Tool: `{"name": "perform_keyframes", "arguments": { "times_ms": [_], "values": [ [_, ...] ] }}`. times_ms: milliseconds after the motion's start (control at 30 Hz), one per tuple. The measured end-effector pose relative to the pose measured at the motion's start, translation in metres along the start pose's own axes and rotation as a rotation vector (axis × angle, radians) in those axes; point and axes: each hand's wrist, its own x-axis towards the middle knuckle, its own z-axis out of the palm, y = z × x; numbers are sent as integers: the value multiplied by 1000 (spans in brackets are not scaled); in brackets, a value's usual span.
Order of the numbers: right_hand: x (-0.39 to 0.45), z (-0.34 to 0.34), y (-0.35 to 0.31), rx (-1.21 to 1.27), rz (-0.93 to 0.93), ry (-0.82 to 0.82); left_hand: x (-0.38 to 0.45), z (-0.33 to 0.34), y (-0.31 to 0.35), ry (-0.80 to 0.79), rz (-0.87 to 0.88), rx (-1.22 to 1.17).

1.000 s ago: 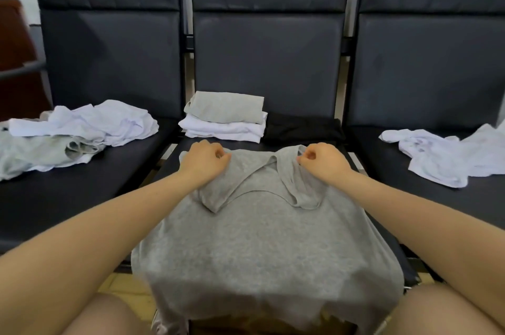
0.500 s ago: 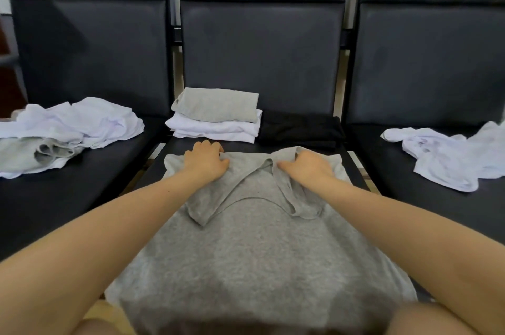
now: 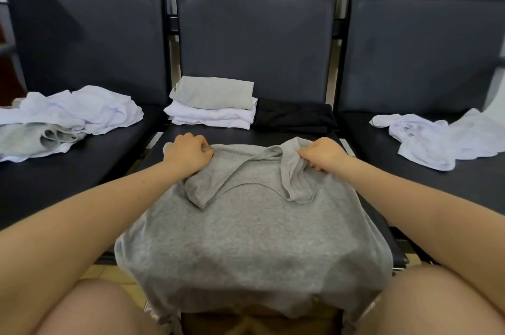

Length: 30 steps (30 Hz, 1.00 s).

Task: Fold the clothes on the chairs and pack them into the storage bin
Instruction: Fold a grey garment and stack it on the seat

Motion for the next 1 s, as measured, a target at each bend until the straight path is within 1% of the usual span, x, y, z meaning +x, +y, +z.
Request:
{"name": "perform_keyframes", "arguments": {
  "times_ms": [67,100,200,233,267,333,367,400,467,533,600,700,833,933,1000],
  "values": [
    [-1,0,6,-251,-65,15,-2,-1,2,-13,-2,21],
    [-1,1,7,-284,-96,48,-2,-1,3,-13,-6,22],
    [1,3,-1,-201,-248,269,0,-3,6,17,-17,4],
    [4,3,-5,-204,-308,302,2,-4,7,26,-8,-10],
    [8,4,-8,-246,-339,269,3,-4,7,22,5,-38],
    [15,8,-11,-418,-302,83,6,-6,9,-50,22,-67],
    [20,10,-12,-502,-271,-3,8,-6,9,-96,31,-40],
    [23,12,-11,-544,-254,-55,9,-5,9,-131,53,4],
    [30,13,-11,-447,-279,-90,12,-3,8,-152,99,49],
    [36,11,-13,-295,-320,-91,18,-3,8,-150,128,-30],
    [46,4,-20,-254,-355,-27,28,-7,7,-106,120,-123],
    [66,-8,-34,-322,-399,108,52,-16,2,23,93,-139],
    [99,-13,-56,-461,-445,262,91,-27,2,80,132,15],
    [124,-8,-64,-521,-402,363,117,-31,2,144,121,161],
    [142,4,-62,-562,-363,389,132,-24,-2,179,71,243]
  ]
}}
